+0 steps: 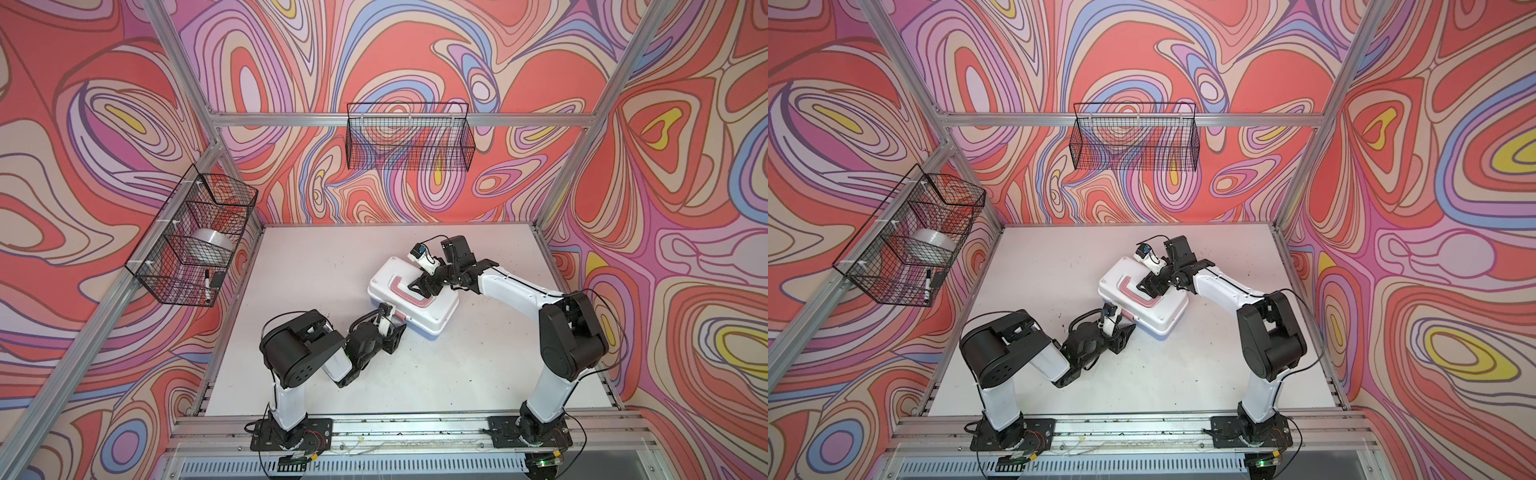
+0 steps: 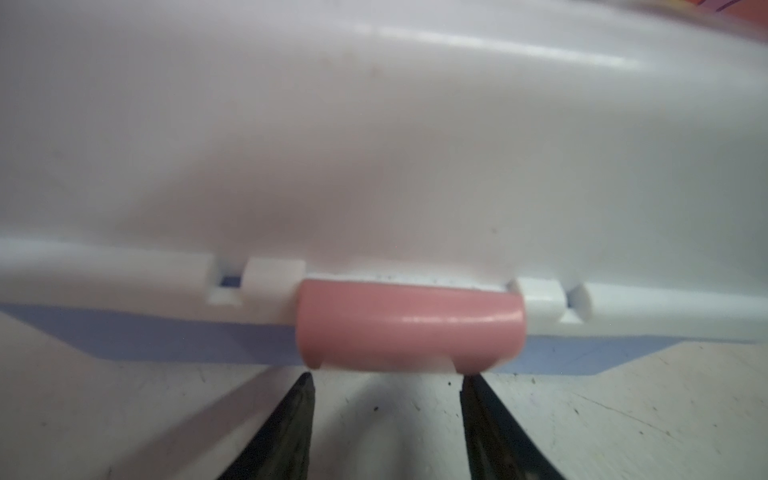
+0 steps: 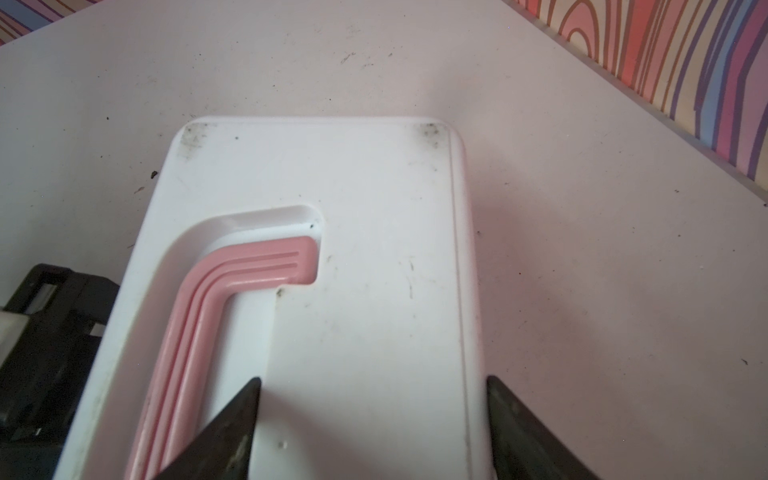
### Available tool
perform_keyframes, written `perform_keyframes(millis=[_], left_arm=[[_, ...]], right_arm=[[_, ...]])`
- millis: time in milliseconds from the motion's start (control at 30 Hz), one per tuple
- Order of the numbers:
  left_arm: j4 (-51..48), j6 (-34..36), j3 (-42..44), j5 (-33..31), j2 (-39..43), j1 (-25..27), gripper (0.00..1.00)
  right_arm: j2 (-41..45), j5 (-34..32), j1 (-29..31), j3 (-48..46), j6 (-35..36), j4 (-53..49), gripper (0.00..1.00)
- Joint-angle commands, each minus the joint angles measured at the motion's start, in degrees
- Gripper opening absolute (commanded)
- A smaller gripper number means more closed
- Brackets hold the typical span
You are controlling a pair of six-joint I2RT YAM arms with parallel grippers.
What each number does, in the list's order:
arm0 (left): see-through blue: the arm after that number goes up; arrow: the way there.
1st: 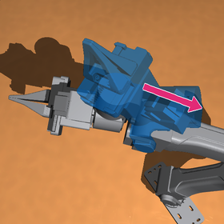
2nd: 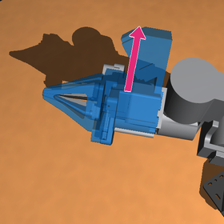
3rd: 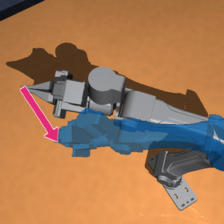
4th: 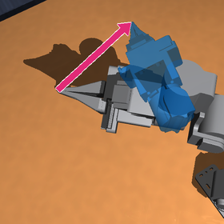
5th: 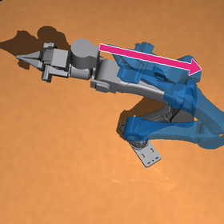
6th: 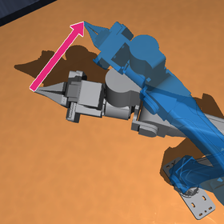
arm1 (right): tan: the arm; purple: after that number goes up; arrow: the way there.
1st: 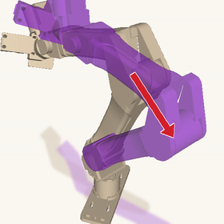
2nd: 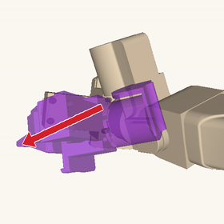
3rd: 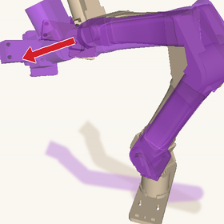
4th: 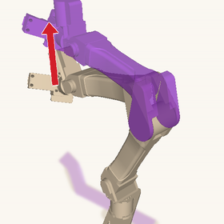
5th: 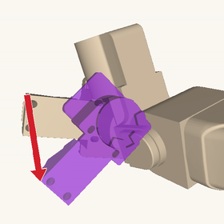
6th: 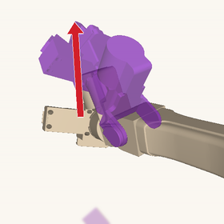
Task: Pack the tool kit
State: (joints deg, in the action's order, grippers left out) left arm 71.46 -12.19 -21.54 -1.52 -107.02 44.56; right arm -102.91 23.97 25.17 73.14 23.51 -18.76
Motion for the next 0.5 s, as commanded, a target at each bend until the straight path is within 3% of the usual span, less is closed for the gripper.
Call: perform_keyframes(millis=[0,467], left_arm=[[4.1,1.1,-1.0,0.3,-1.0,0.2,0.58],[3.6,2.0,-2.8,0.5,-1.8,0.2,0.51]], right_arm=[[-5.7,-3.5,1.5,-4.6,3.1,-16.3,0.74],[-6.1,-3.9,1.5,-4.4,3.2,-16.5,0.74]])
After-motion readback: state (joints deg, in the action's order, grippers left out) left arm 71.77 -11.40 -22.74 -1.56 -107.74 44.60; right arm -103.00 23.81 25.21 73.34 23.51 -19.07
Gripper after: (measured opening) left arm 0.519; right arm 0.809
